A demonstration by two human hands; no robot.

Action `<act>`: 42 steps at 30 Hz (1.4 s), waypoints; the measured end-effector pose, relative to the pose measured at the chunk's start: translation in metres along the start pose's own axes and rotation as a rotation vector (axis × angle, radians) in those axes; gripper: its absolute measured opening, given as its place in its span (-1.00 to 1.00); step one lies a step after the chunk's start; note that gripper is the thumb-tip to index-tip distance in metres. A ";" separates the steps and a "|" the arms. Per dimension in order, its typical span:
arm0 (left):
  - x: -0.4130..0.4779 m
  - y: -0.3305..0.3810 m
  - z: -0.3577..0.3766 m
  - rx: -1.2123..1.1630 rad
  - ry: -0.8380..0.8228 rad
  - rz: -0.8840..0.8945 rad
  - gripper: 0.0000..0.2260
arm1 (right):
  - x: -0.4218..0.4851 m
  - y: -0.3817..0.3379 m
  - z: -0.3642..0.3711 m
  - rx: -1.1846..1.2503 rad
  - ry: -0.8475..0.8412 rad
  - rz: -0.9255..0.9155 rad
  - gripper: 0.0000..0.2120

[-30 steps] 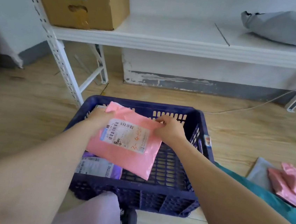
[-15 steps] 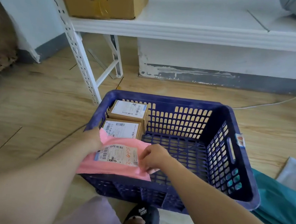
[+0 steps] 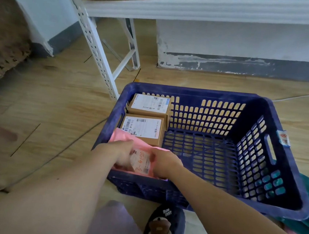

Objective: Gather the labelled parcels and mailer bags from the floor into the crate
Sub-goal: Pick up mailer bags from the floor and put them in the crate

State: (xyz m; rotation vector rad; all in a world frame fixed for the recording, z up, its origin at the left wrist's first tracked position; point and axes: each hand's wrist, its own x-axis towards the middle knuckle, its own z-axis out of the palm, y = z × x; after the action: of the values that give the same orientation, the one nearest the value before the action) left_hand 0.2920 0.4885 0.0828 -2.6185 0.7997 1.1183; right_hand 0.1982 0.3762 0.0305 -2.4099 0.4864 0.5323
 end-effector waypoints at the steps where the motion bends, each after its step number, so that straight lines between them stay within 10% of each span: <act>1: 0.000 -0.001 0.000 0.003 0.004 0.000 -0.38 | 0.002 0.000 0.000 -0.022 -0.003 0.004 -0.64; 9: -0.006 -0.011 -0.013 0.117 0.018 -0.072 0.02 | 0.011 0.000 -0.012 -0.105 -0.076 -0.018 -0.58; 18: -0.004 -0.003 -0.002 0.110 0.023 -0.130 -0.05 | -0.002 -0.005 -0.004 -0.299 0.069 -0.039 -0.52; 28: 0.016 -0.011 0.010 0.027 0.064 -0.187 -0.62 | 0.004 0.004 0.002 -0.350 0.027 -0.063 -0.48; 34: 0.020 -0.005 0.012 0.220 0.017 -0.219 -0.46 | 0.006 0.012 -0.004 -0.218 -0.142 -0.143 -0.40; 38: 0.024 -0.004 0.012 -0.260 0.006 -0.389 -0.48 | 0.007 0.019 -0.021 0.087 -0.284 -0.066 -0.39; 42: 0.027 -0.007 0.016 -0.095 -0.049 -0.320 -0.43 | 0.005 0.013 -0.008 -0.237 -0.103 -0.093 -0.27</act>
State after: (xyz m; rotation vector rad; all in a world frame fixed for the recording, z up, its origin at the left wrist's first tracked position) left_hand 0.3014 0.4892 0.0523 -2.6577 0.3070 1.1457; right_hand 0.1983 0.3608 0.0279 -2.5980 0.2783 0.7038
